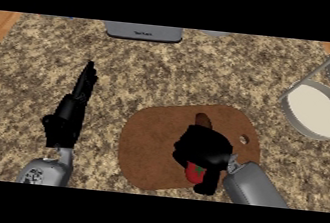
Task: Pick the tomato from the cutting board and place it in the tiered basket
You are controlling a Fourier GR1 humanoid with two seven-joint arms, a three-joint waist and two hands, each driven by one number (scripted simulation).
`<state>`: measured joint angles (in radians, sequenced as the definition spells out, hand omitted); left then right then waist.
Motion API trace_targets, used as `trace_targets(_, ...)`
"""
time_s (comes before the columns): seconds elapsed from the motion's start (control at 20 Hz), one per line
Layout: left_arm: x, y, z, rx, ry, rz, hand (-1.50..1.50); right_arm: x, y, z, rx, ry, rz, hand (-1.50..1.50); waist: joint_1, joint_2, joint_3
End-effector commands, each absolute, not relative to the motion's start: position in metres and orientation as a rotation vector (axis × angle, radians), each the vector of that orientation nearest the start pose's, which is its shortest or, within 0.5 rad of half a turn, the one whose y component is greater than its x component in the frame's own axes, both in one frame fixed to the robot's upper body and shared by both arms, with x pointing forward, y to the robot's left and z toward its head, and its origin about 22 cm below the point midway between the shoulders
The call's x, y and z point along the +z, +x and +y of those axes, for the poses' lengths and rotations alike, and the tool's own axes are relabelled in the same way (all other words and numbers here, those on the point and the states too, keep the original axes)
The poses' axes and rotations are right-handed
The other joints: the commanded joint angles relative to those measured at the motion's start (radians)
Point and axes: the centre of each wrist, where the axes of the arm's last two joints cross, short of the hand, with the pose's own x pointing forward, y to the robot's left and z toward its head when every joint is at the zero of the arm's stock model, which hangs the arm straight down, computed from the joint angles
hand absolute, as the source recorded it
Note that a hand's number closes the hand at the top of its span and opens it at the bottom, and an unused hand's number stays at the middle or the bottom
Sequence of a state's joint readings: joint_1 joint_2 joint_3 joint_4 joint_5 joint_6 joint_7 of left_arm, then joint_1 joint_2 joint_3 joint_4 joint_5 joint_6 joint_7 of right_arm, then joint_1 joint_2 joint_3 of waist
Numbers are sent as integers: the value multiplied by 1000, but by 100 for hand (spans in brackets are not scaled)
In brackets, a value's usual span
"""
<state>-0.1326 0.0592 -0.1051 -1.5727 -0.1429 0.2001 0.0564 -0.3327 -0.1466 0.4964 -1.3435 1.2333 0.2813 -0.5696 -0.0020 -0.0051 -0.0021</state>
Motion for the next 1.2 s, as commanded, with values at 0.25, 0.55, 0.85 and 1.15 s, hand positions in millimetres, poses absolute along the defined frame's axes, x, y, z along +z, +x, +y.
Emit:
trace_targets(0.25,28,262,226,-52,275,-1632,0,-11,282,-263,-3272,1950,1866,150,-93,-9,-2)
trace_targets(0.55,39,267,209,-74,221,-1643,0,49,268,-262,-2839,2668,1906,150,-42,-6,0)
trace_targets(0.85,27,259,217,-75,219,-1632,0,145,228,-256,-2328,2926,2096,150,-37,-11,-2)
trace_targets(1.15,27,269,202,-98,205,-1667,0,223,194,-268,-2085,3016,2223,150,-13,0,1)
